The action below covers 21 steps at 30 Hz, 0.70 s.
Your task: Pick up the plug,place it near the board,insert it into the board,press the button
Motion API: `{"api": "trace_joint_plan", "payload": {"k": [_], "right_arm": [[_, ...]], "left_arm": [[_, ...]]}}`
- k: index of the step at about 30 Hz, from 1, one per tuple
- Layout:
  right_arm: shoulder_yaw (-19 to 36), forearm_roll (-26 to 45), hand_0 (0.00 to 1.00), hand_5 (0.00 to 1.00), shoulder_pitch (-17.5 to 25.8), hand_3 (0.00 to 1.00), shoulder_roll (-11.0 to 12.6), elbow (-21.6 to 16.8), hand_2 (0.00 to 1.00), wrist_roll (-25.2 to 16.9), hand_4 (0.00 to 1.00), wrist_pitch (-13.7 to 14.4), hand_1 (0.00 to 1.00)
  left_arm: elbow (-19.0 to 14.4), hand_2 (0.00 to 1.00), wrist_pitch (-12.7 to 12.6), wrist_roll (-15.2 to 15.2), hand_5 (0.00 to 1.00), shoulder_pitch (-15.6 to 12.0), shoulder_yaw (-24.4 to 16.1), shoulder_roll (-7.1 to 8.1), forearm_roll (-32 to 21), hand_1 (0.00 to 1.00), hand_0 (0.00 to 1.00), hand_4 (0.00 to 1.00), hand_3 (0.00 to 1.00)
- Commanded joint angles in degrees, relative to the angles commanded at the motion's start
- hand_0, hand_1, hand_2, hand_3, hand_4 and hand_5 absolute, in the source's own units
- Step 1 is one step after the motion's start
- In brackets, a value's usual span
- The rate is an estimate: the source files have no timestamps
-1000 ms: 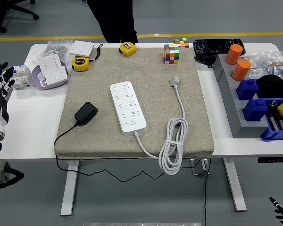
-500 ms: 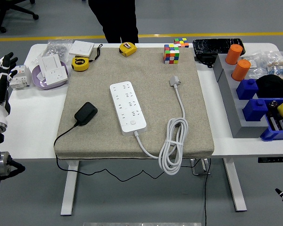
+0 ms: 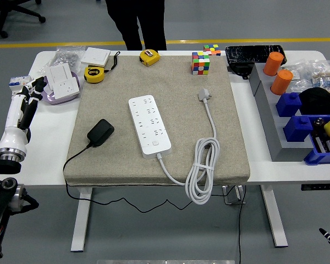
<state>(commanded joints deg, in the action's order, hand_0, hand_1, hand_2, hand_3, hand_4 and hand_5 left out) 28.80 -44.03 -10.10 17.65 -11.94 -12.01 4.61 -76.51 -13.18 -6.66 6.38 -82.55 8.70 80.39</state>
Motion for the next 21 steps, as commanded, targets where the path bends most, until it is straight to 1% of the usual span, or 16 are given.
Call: {"api": "trace_joint_plan", "payload": {"k": [1, 4, 5, 6, 7, 9, 12, 13, 15, 18, 19, 21], "right_arm": [[0.0, -0.1, 0.966, 0.998, 0.7, 0.869, -0.4, 0.4, 0.844, 0.1, 0.998, 0.0, 0.873], [-0.7, -0.2, 0.966, 0.998, 2.0, 0.869, -1.3, 1.3, 0.844, 0.3, 0.998, 0.5, 0.873], [0.7, -1.8, 0.966, 0.998, 2.3, 0.869, -1.7, 1.5, 0.844, 1.2, 0.998, 0.6, 0.873], [3.3, -4.4, 0.966, 0.998, 2.7, 0.869, -2.1, 1.6, 0.844, 2.1, 0.998, 0.7, 0.873], [5.5, -6.6, 0.998, 0.998, 2.9, 0.965, -2.4, 1.6, 0.952, 2.9, 0.998, 0.8, 0.979], [10.4, -11.4, 0.998, 0.998, 3.3, 0.965, -3.0, 1.6, 0.952, 4.3, 0.998, 1.0, 0.979], [17.5, -18.5, 0.998, 0.998, 3.7, 0.965, -3.7, 1.6, 0.952, 5.6, 0.998, 1.1, 0.979], [20.1, -21.1, 0.998, 0.998, 3.9, 0.998, -4.0, 1.6, 0.997, 6.0, 0.998, 1.2, 0.998], [24.9, -26.0, 0.998, 0.998, 4.0, 0.998, -4.5, 1.6, 0.997, 6.9, 0.998, 1.2, 0.998], [32.3, -33.4, 0.998, 0.998, 4.5, 0.998, -5.5, 1.6, 0.997, 9.1, 0.998, 0.3, 0.998], [34.9, -36.0, 0.998, 0.998, 4.7, 0.998, -5.9, 1.6, 0.998, 9.7, 0.998, -0.1, 0.998], [39.5, -40.9, 0.998, 0.998, 5.0, 0.998, -6.5, 1.6, 0.998, 10.7, 0.998, -1.0, 0.998]], "left_arm": [[0.1, 0.881, 0.0, 0.3, 0.794, 0.1, 0.6, -0.11, 1.0, 0.906, 0.869, 0.998, 0.876], [0.2, 0.881, -0.2, 0.9, 0.794, -0.1, 1.5, -0.53, 3.0, 0.906, 0.869, 0.998, 0.876], [0.1, 0.881, -0.2, 1.0, 0.794, -0.5, 1.7, -0.90, 3.8, 0.906, 0.869, 0.998, 0.876], [0.0, 0.881, -0.3, 1.1, 0.794, -0.9, 1.9, -1.30, 4.4, 0.906, 0.869, 0.998, 0.876], [-0.1, 0.891, -0.4, 1.1, 0.759, -1.2, 2.0, -1.62, 4.9, 0.921, 0.881, 0.998, 0.890], [-0.3, 0.891, -0.7, 1.3, 0.759, -2.0, 2.1, -2.10, 6.3, 0.921, 0.881, 0.998, 0.890], [-0.2, 0.891, -1.1, 1.4, 0.759, -2.5, 1.9, -2.35, 7.8, 0.921, 0.881, 0.998, 0.890], [-0.2, 0.904, -1.4, 1.4, 0.747, -2.7, 1.7, -2.40, 8.4, 0.930, 0.884, 0.998, 0.898], [-0.4, 0.904, -2.0, 1.3, 0.747, -3.1, 1.1, -2.62, 9.7, 0.930, 0.884, 0.998, 0.898], [-0.5, 0.904, -2.8, 1.3, 0.747, -3.5, 0.0, -3.02, 11.9, 0.930, 0.884, 0.998, 0.898], [-0.5, 0.987, -3.0, 1.3, 0.805, -3.5, -0.3, -3.13, 12.6, 0.998, 0.998, 0.998, 0.979], [-0.6, 0.987, -3.1, 1.8, 0.805, -3.5, -1.0, -3.36, 14.3, 0.998, 0.998, 0.998, 0.979]]}}
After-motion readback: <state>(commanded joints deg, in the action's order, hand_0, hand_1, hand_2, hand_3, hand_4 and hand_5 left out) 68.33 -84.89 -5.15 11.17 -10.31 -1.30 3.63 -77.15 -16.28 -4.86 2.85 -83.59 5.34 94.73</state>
